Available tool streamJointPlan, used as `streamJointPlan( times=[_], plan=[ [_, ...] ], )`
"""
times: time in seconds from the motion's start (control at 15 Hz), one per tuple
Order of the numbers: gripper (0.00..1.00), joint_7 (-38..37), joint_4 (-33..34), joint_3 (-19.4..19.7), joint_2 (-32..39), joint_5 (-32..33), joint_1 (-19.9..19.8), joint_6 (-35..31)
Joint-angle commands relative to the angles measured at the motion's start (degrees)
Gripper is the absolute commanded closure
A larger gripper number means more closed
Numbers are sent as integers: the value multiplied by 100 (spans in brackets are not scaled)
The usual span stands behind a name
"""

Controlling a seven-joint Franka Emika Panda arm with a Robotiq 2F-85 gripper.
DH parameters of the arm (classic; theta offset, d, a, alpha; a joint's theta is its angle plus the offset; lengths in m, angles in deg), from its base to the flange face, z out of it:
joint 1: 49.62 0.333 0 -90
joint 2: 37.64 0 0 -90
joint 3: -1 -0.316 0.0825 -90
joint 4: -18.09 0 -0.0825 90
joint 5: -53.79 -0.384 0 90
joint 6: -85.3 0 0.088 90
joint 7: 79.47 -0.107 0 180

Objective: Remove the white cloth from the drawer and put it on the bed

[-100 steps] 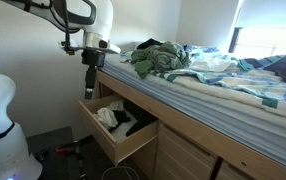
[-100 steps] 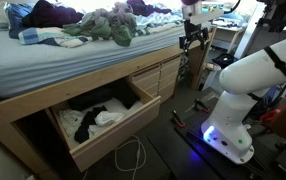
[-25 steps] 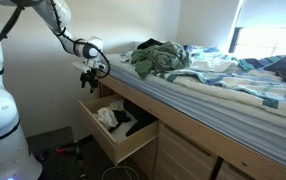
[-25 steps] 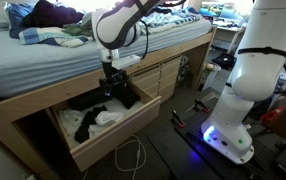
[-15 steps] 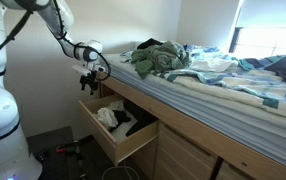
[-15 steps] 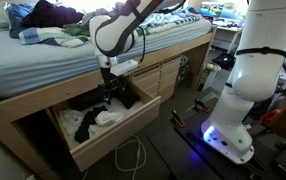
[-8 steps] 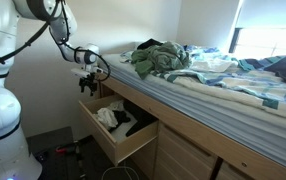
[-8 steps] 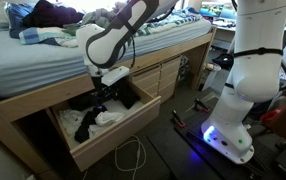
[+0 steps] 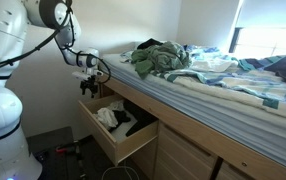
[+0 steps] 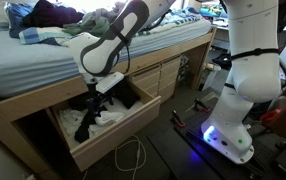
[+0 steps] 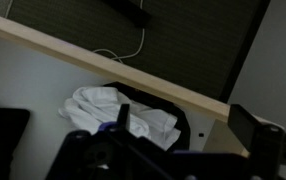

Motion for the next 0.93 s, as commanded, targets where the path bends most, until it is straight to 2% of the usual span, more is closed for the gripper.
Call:
streamJointPlan(
  times=[0.0, 0.2, 0.4, 0.6, 0.87],
  plan=[
    [0, -577, -258, 233, -146, 82, 145, -728],
    [0, -1347, -324, 588, 5, 373, 422, -1397],
    [0, -1963, -280, 952, 237, 741, 752, -1577],
    [0, -2269, -188, 1154, 573, 862, 983, -1607],
    [0, -2497, -104, 1411, 1015, 786, 1194, -1982]
  ],
)
